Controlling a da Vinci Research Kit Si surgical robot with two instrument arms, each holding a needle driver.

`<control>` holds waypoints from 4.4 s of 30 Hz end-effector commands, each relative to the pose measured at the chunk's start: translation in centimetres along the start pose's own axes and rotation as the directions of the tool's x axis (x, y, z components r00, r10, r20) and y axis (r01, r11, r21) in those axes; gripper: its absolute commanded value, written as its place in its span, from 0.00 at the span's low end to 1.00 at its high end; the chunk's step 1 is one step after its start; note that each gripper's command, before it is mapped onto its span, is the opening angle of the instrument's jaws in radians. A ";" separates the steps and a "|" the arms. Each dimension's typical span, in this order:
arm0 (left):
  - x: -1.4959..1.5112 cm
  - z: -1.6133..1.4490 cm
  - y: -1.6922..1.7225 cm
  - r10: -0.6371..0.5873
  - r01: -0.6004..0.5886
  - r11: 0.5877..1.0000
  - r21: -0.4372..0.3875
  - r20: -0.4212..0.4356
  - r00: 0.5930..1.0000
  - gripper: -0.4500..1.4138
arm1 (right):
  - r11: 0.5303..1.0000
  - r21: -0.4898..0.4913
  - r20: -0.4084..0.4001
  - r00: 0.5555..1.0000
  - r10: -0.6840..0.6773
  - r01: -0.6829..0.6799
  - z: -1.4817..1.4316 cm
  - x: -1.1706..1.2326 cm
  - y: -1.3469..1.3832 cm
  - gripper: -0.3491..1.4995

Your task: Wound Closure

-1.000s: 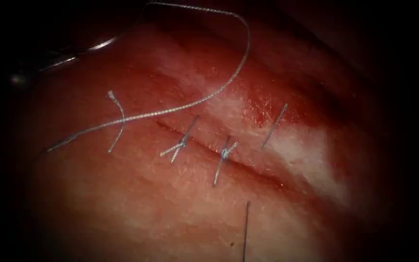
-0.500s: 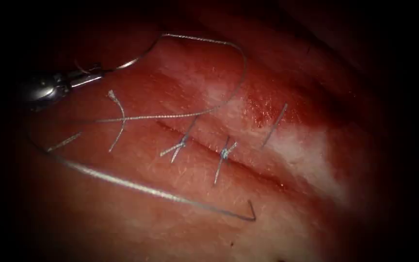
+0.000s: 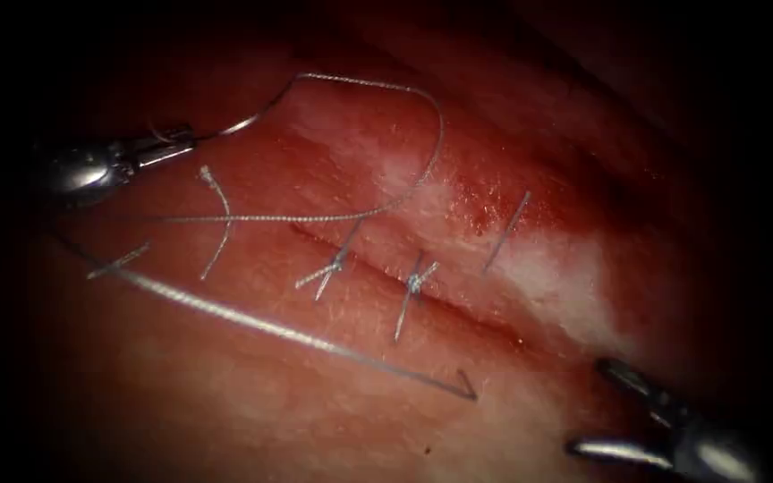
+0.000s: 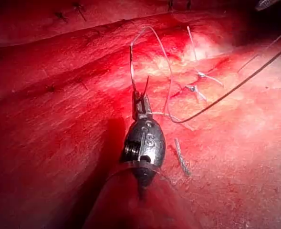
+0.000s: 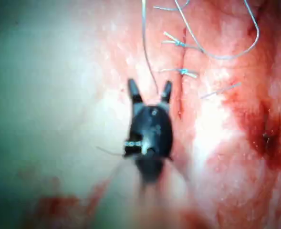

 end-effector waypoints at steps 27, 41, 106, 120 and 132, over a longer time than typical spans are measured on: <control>-0.02 0.03 0.08 -0.005 0.005 1.000 0.005 0.003 1.000 0.00 | 0.898 -0.046 -0.138 0.893 0.429 -0.438 1.41 -0.68 1.34 0.54; -0.03 -0.02 0.09 -0.004 0.004 1.000 -0.003 0.002 1.000 0.00 | 0.896 -0.136 -0.178 0.901 0.397 -0.422 1.31 -0.50 1.27 0.00; 0.09 -0.60 0.68 0.194 -0.142 0.918 -0.370 0.106 0.975 0.72 | 0.976 -0.078 -0.234 0.955 0.180 -0.203 0.89 0.01 1.07 0.61; 0.26 -0.42 0.49 0.081 -0.061 0.960 -0.274 0.060 0.995 0.41 | 0.978 -0.077 -0.234 0.957 0.173 -0.196 0.88 -0.02 1.05 0.59; 0.27 -0.32 0.53 0.060 -0.049 0.967 -0.251 0.036 0.998 0.36 | 0.978 -0.076 -0.234 0.957 0.172 -0.195 0.88 -0.03 1.04 0.59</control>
